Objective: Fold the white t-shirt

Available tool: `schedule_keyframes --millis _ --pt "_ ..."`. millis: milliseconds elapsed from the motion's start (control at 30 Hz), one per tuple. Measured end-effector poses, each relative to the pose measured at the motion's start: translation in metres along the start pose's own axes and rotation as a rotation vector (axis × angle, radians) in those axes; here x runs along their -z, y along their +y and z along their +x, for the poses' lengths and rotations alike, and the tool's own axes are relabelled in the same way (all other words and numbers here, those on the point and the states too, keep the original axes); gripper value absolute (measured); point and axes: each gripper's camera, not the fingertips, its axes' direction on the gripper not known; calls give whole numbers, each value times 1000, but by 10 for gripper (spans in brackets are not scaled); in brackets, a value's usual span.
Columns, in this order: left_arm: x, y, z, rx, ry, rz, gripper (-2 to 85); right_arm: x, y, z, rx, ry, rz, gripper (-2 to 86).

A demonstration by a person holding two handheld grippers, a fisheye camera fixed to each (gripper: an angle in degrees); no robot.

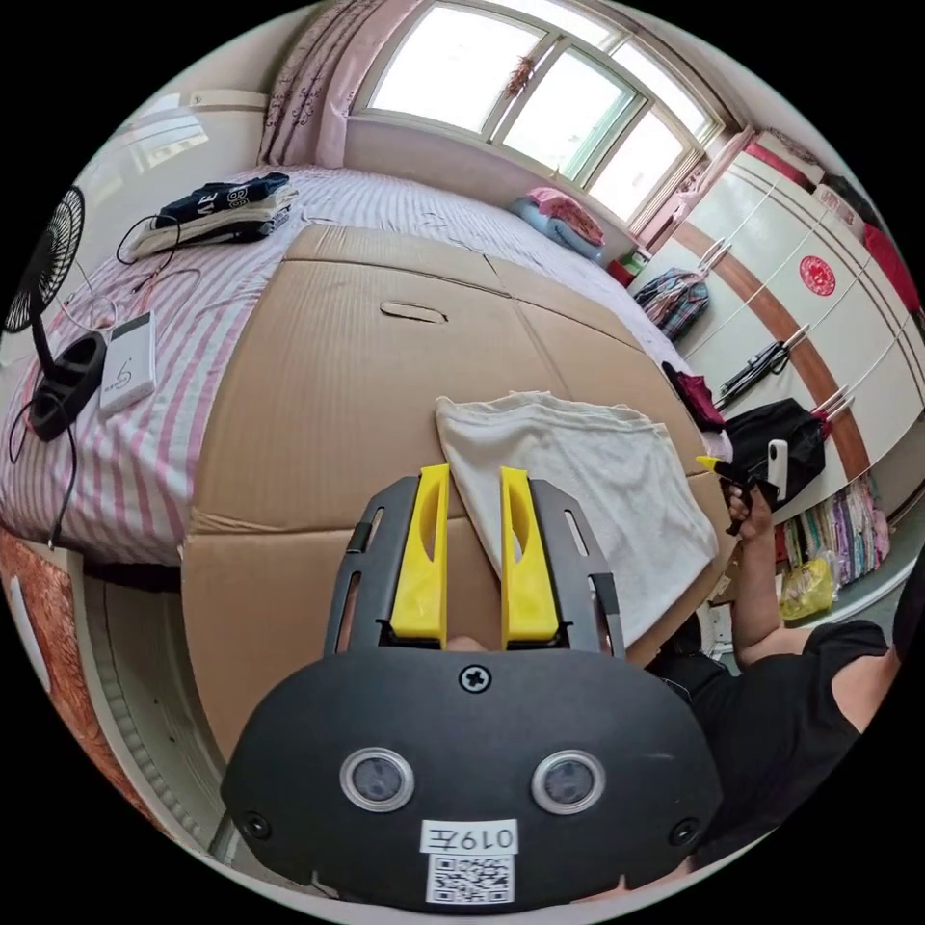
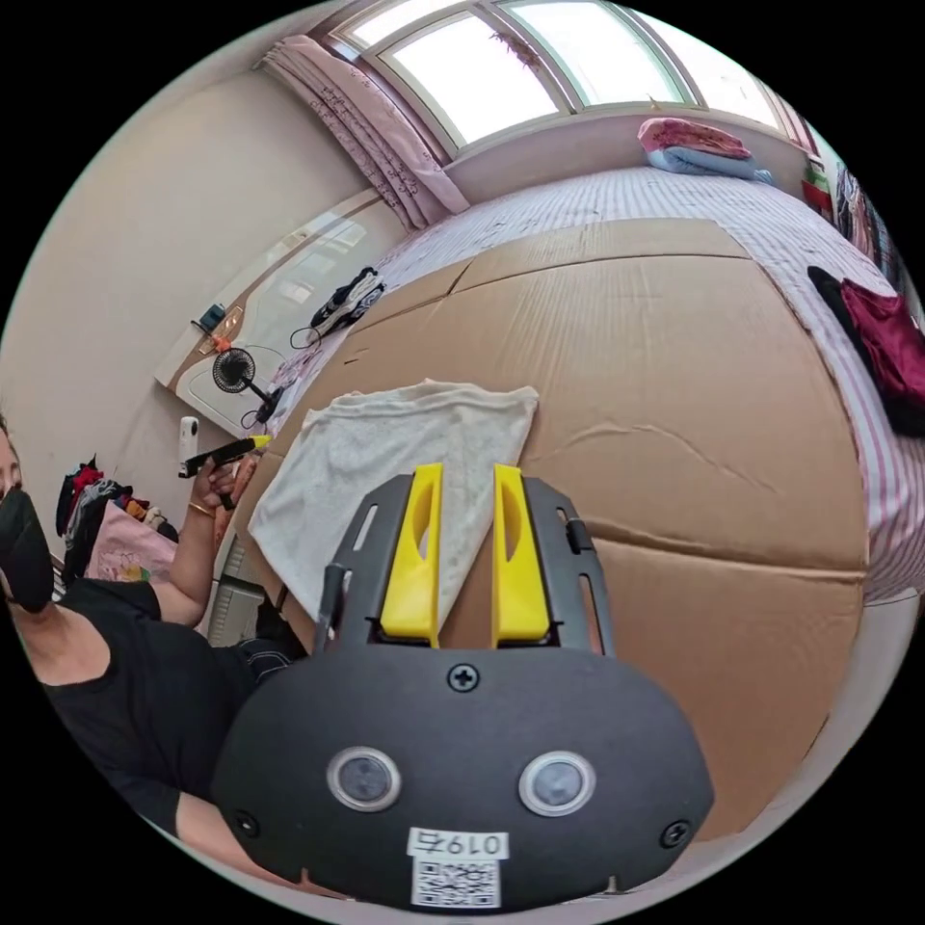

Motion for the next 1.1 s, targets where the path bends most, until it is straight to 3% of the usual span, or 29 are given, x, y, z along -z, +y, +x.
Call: schedule_keyframes --millis 267,367,667,1100 --pt "-4 74 12 126 12 -24 73 -54 47 24 -149 -72 -22 86" --pt "-6 83 12 155 14 -37 70 -78 50 25 -150 -8 -61 75" --pt "-1 94 35 115 1 -70 40 -136 70 30 -133 8 -63 1" --pt "18 122 54 103 -63 -63 13 -191 107 51 -119 73 -36 5"
